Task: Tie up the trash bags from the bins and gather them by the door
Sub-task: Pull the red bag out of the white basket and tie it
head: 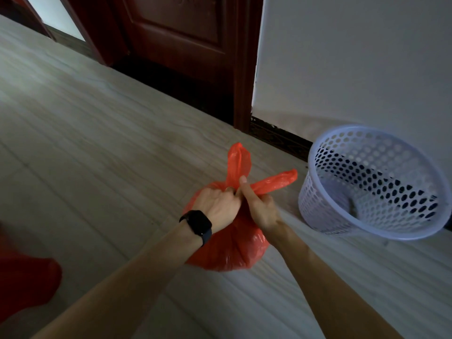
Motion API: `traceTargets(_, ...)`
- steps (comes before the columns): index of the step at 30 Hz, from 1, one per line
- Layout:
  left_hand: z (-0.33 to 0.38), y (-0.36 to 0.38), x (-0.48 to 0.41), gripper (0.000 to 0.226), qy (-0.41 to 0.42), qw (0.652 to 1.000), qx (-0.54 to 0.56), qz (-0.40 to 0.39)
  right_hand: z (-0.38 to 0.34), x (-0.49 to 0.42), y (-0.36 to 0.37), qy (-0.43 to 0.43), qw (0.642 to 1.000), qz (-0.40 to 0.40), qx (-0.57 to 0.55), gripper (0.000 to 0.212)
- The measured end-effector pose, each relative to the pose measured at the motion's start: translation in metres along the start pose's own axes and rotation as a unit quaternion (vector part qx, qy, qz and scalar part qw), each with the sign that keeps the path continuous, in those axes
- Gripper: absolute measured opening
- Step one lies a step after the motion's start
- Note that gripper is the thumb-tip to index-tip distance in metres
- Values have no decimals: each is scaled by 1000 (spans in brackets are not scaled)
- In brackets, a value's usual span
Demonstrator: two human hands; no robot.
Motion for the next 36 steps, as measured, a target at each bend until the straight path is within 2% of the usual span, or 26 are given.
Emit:
traceTargets(4,14,-10,5,26,8,998,-7,58,6,-4,-4,37,997,70,-17,52)
traceTargets(6,14,-8,11,9,-5,996,79,47,4,-4,-5,38,996,67,-42,38)
traceTargets(9,5,6,24,23,-89,970,223,41,3,-7,-8,28,994,32,-97,29)
traceTargets(11,1,8,29,29,-127,937,323,32,2,-5,-7,24,993,-4,-118,31)
traceTargets(13,-3,10,29,23,-175,889,423,12,2,-5,-9,17,990,-35,-134,33)
traceTargets(15,-10,12,25,19,-203,837,505,-52,3,-5,-15,12,985,-93,-147,35)
traceTargets(18,-23,13,14,17,-166,760,602,-178,4,-4,-23,18,970,-190,-151,28)
traceTargets(20,-30,12,5,5,-146,743,614,-221,6,-5,-26,30,963,-226,-147,26)
traceTargets(22,-37,14,-3,11,-148,732,614,-253,7,-6,-28,43,966,-222,-127,25)
traceTargets(24,-39,18,-9,14,-146,707,623,-302,8,-7,-29,40,968,-222,-111,15)
traceTargets(26,-40,23,-12,8,-141,712,603,-331,8,-5,-30,36,969,-224,-100,6)
traceTargets(28,-42,22,-10,15,-134,708,603,-342,10,-5,-33,36,971,-218,-93,27)
traceTargets(29,-42,21,-9,18,-139,695,617,-341,11,-5,-34,34,971,-218,-92,33)
traceTargets(32,-42,29,-3,28,-165,668,641,-340,14,-4,-34,26,972,-213,-95,31)
traceTargets(36,-41,35,0,26,-194,681,631,-316,15,-9,-34,-34,988,-152,7,32)
Point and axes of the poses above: each hand's wrist, its own x-axis away from the middle knuckle, its own y-axis out of the palm, z = x × y, the point moved 1 cm from there along -x, towards the middle knuckle, and after that the axes turned 15 degrees about -x, right-handed, at the moved point
